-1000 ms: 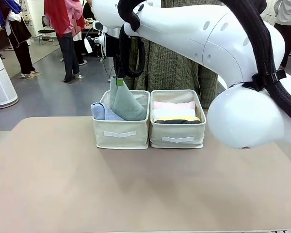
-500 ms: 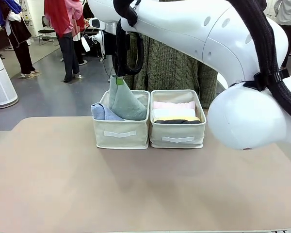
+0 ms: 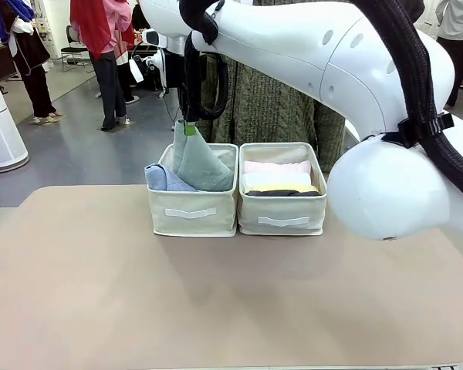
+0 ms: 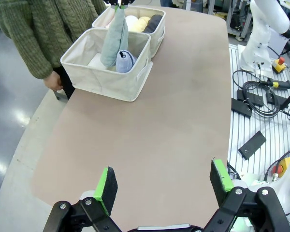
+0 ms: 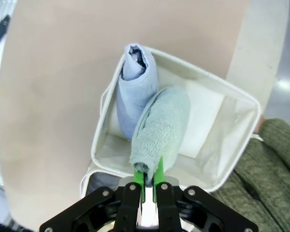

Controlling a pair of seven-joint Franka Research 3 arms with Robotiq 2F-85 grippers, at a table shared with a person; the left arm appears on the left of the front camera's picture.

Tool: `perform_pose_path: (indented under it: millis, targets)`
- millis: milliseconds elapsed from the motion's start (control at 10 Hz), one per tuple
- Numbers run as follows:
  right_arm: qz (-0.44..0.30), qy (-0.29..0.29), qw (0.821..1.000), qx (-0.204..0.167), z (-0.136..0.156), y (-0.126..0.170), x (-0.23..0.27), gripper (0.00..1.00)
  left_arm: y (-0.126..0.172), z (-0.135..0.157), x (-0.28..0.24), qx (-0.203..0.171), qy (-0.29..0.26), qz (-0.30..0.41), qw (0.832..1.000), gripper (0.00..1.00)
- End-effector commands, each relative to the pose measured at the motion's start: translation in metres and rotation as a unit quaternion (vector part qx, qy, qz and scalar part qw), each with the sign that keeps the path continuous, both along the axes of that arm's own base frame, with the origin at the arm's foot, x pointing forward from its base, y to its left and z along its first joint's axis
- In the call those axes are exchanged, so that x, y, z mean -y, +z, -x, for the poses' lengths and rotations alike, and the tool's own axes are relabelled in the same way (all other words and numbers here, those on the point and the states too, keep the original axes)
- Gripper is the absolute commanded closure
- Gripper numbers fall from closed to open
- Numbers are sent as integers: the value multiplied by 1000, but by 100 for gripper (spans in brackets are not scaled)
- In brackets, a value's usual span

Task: Sort the towels based on their folding style.
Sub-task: Pick up another triangle-folded towel from the table and place it in the left Fabric basket.

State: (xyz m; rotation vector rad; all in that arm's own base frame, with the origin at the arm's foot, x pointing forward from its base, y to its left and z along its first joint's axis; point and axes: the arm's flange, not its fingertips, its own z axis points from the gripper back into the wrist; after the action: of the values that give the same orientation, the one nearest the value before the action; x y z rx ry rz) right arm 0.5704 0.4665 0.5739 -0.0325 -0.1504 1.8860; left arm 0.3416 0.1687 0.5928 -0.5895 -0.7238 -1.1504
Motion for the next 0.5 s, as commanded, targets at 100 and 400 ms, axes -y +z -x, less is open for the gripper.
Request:
perform_pose_path:
  millis: [100, 400]
  targets:
    - [21, -73, 996, 50, -5, 6, 6, 91, -3, 0, 1, 17, 0, 7, 1000, 0]
    - [41, -152, 986, 49, -13, -2, 8, 91, -3, 0, 1, 17, 0, 7, 1000, 0]
